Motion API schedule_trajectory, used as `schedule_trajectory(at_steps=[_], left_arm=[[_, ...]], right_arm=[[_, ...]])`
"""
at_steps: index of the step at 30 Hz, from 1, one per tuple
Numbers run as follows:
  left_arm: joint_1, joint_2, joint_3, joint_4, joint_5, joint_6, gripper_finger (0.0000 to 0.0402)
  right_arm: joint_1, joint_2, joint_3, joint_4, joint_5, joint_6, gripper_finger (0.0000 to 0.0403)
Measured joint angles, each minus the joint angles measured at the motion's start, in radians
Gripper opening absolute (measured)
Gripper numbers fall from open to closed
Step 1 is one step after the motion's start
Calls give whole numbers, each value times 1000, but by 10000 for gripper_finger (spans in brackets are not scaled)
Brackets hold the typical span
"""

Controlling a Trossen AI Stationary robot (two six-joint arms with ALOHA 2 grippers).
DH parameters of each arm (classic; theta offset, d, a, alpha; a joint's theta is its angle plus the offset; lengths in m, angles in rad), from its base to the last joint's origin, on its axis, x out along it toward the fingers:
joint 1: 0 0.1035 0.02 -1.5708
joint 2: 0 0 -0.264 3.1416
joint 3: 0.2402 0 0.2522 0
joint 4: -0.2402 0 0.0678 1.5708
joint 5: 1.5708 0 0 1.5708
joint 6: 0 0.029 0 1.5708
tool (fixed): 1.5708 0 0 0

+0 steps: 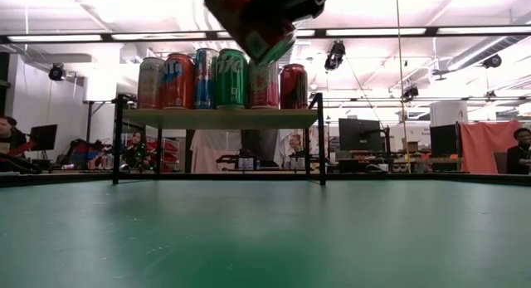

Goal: Place canned beverage on shelf
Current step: Put the red can on the shelf

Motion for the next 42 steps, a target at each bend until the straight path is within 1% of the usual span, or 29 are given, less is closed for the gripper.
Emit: schedule_trajectory(at_steps=[4, 9, 11, 13, 15, 17, 20, 22, 25, 29, 33, 42], left_arm=[[0, -80, -14, 0, 0, -2, 346], [0, -166, -36, -2, 1, -40, 346], [0, -193, -42, 0, 0, -69, 346], [0, -215, -49, -5, 0, -90, 346], [0, -235, -57, -10, -1, -106, 346], [0, -252, -63, -9, -21, -116, 346], [0, -275, -81, -12, -94, -119, 346], [0, -287, -95, -8, -151, -119, 346], [2, -292, -112, -7, -196, -123, 346], [2, -288, -138, -8, -199, -128, 346], [2, -286, -173, 7, -208, -137, 346], [2, -303, -185, -7, -285, -150, 346]], right_arm=[[-40, -44, -31, 40, 56, -15, 288], [-104, -89, -121, 151, 66, -30, 288], [-124, -111, -178, 230, 90, -26, 288], [-139, -137, -251, 359, 109, -17, 288], [-143, -155, -325, 489, 167, -15, 288], [-142, -165, -393, 595, 263, 8, 288], [-143, -168, -471, 725, 426, 119, 288], [-144, -164, -500, 778, 495, 182, 288], [-145, -136, -511, 804, 551, 228, 288], [-151, -90, -498, 798, 589, 256, 288], [-166, -50, -462, 806, 671, 278, 288], [-216, 35, -359, 802, 680, 274, 288]])
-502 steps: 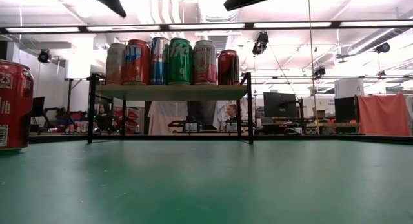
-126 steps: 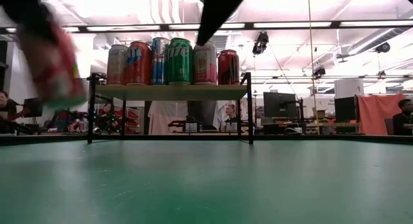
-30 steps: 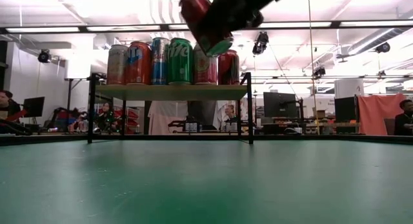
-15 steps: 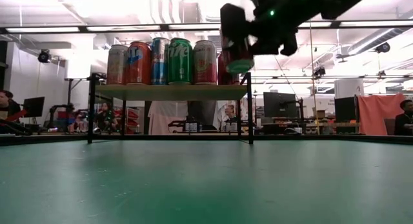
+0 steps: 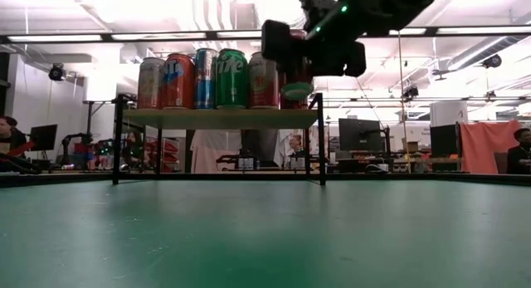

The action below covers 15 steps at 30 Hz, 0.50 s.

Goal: Place canned beverage on shelf
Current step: Put the red can on the shelf

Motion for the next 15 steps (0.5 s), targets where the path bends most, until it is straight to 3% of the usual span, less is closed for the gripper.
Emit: schedule_trajectory(at_steps=[8, 15], left_arm=[[0, -65, 0, -43, -19, -2, 346], [-1, -107, -18, -62, -19, -11, 346]], right_arm=[[-19, 51, 45, 0, 77, 10, 288], [-47, 70, 40, -3, 80, 72, 288]])
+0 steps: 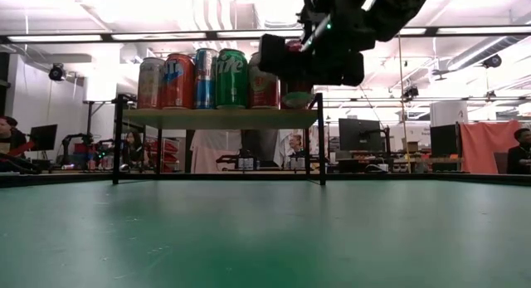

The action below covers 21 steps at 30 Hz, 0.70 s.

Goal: Place canned beverage on shelf
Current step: Put the red can on the shelf

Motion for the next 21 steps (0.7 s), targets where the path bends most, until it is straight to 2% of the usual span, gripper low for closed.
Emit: schedule_trajectory(at_steps=[18, 21], left_arm=[[1, -39, -51, 0, 1, -10, 346], [1, -37, -54, 1, 39, -22, 346]], right_arm=[[-37, 1, -3, -40, -4, 20, 293], [-44, 1, -3, -40, -7, 19, 293]])
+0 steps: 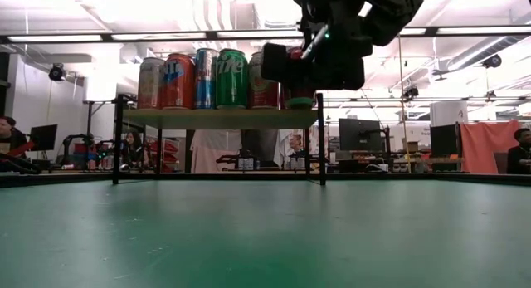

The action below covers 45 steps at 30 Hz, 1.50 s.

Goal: Place canned beverage on shelf
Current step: Put the red can on the shelf

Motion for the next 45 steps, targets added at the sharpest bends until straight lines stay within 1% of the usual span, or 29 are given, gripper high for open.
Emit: schedule_trajectory(at_steps=[3, 10, 19, 26, 45], left_arm=[[-1, 2, -9, -1, 40, -17, 346], [-1, 2, -19, 1, 40, -37, 346], [-1, 2, -19, 7, 40, -55, 346], [-1, 2, -19, 7, 40, -56, 346], [-1, 3, -19, 6, 40, -56, 346]], right_arm=[[-9, 0, 0, 1, -5, -16, 294], [-19, 0, 0, -3, -8, -43, 297], [-37, 0, 0, -18, -5, -46, 333], [-37, -1, 0, -19, 1, -44, 347], [-39, -1, 0, -19, -4, -124, 349]])
